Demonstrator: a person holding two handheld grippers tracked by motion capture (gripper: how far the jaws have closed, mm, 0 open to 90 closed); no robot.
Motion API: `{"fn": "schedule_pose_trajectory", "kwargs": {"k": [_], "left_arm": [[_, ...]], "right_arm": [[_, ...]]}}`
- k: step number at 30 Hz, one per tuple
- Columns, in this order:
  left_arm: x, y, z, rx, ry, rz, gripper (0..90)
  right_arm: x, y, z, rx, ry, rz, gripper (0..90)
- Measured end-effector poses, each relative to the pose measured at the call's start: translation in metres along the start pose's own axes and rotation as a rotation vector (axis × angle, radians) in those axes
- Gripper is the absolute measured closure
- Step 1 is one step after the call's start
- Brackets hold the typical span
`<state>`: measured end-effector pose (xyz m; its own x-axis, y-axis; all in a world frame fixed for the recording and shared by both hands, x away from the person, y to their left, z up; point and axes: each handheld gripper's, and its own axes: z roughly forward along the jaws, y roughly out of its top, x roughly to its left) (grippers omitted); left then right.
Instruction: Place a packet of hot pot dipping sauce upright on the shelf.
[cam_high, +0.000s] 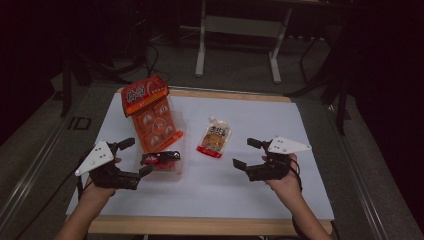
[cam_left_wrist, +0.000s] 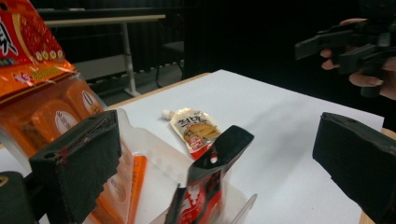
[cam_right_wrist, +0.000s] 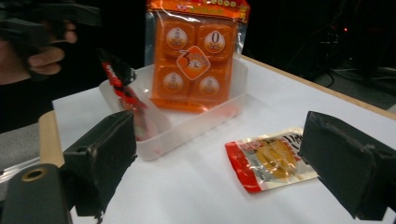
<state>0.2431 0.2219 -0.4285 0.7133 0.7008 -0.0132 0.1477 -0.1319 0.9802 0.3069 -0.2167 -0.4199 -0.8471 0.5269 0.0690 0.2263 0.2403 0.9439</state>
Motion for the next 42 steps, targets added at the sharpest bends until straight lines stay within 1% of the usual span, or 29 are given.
{"fn": "schedule_pose_trajectory", "kwargs": {"k": [1, 2, 3, 4, 6, 7, 8, 9, 10, 11, 13, 14, 17, 18, 20, 21, 23, 24, 25, 26, 27, 29, 31, 35, 37, 39, 41, 42], "left_arm": [[0.0, 0.0, 0.0, 0.0, 0.0, 0.0, 1.7], [-0.004, 0.001, -0.001, -0.002, -0.002, 0.001, 1.7], [-0.007, 0.002, -0.002, -0.007, -0.002, 0.005, 1.7], [-0.009, 0.002, -0.003, -0.011, -0.003, 0.009, 1.7], [-0.015, 0.004, -0.004, -0.013, 0.007, 0.022, 1.7], [-0.018, 0.004, -0.005, -0.02, 0.003, 0.024, 1.7], [-0.021, 0.005, -0.006, -0.018, 0.009, 0.028, 1.7], [-0.025, 0.006, -0.006, -0.019, 0.021, 0.039, 1.7], [-0.029, 0.006, -0.006, -0.021, 0.024, 0.048, 1.7], [-0.033, 0.007, -0.007, -0.017, 0.022, 0.052, 1.7], [-0.042, 0.006, -0.007, -0.014, 0.016, 0.067, 1.7], [-0.045, 0.006, -0.008, -0.016, 0.012, 0.073, 1.7], [-0.055, 0.004, -0.008, -0.021, -0.009, 0.072, 1.7], [-0.058, 0.002, -0.008, -0.021, -0.016, 0.068, 1.7], [-0.064, -0.002, -0.007, -0.024, -0.043, 0.053, 1.7], [-0.067, -0.005, -0.006, -0.018, -0.048, 0.056, 1.7], [-0.072, -0.011, -0.004, -0.014, -0.067, 0.049, 1.7], [-0.074, -0.014, -0.004, -0.011, -0.071, 0.043, 1.7], [-0.074, -0.014, -0.004, -0.011, -0.071, 0.043, 1.7], [-0.079, -0.021, -0.002, -0.005, -0.076, 0.037, 1.7], [-0.081, -0.025, -0.001, -0.003, -0.074, 0.037, 1.7], [-0.085, -0.032, 0.0, 0.001, -0.075, 0.026, 1.7], [-0.087, -0.039, 0.002, 0.024, -0.083, 0.02, 1.7], [-0.091, -0.048, 0.004, 0.044, -0.083, 0.033, 1.7], [-0.092, -0.051, 0.005, 0.043, -0.075, 0.049, 1.7], [-0.092, -0.054, 0.005, 0.036, -0.064, 0.055, 1.7], [-0.091, -0.057, 0.005, 0.021, -0.05, 0.052, 1.7], [-0.091, -0.058, 0.006, 0.02, -0.044, 0.052, 1.7]], "right_arm": [[0.0, 0.0, 0.0, 0.0, 0.0, 0.0, 10.7], [-0.001, 0.001, 0.002, 0.007, -0.009, 0.002, 10.9], [-0.004, 0.002, 0.006, 0.016, -0.021, -0.009, 14.2], [-0.006, 0.002, 0.008, 0.019, -0.026, -0.012, 14.2], [-0.01, 0.003, 0.012, 0.026, -0.033, -0.018, 15.1], [-0.012, 0.003, 0.015, 0.029, -0.04, -0.019, 16.0], [-0.015, 0.003, 0.017, 0.031, -0.046, -0.023, 16.1], [-0.017, 0.003, 0.019, 0.033, -0.049, -0.023, 16.2], [-0.02, 0.004, 0.022, 0.04, -0.051, -0.02, 18.8], [-0.023, 0.003, 0.024, 0.047, -0.057, -0.017, 21.4], [-0.029, 0.004, 0.027, 0.053, -0.062, -0.008, 21.5], [-0.032, 0.004, 0.03, 0.064, -0.071, -0.007, 21.5], [-0.039, 0.004, 0.034, 0.071, -0.084, 0.001, 22.7], [-0.041, 0.005, 0.036, 0.073, -0.088, 0.004, 22.8], [-0.046, 0.005, 0.039, 0.075, -0.097, 0.01, 25.0], [-0.049, 0.005, 0.041, 0.07, -0.101, 0.012, 25.4], [-0.054, 0.005, 0.044, 0.072, -0.115, 0.015, 25.5], [-0.056, 0.005, 0.046, 0.077, -0.122, 0.015, 25.5], [-0.056, 0.005, 0.046, 0.077, -0.122, 0.015, 25.5], [-0.059, 0.004, 0.048, 0.082, -0.132, 0.016, 25.5], [-0.064, 0.004, 0.052, 0.093, -0.138, 0.016, 27.7], [-0.067, 0.005, 0.056, 0.098, -0.147, 0.013, 29.9], [-0.071, 0.005, 0.06, 0.103, -0.147, 0.016, 31.9], [-0.077, 0.004, 0.071, 0.122, -0.154, 0.02, 33.6], [-0.081, 0.003, 0.076, 0.132, -0.157, 0.024, 34.9], [-0.086, 0.001, 0.08, 0.14, -0.163, 0.033, 37.5], [-0.091, -0.001, 0.085, 0.146, -0.167, 0.041, 39.2], [-0.093, -0.002, 0.086, 0.151, -0.169, 0.047, 41.3]]}}
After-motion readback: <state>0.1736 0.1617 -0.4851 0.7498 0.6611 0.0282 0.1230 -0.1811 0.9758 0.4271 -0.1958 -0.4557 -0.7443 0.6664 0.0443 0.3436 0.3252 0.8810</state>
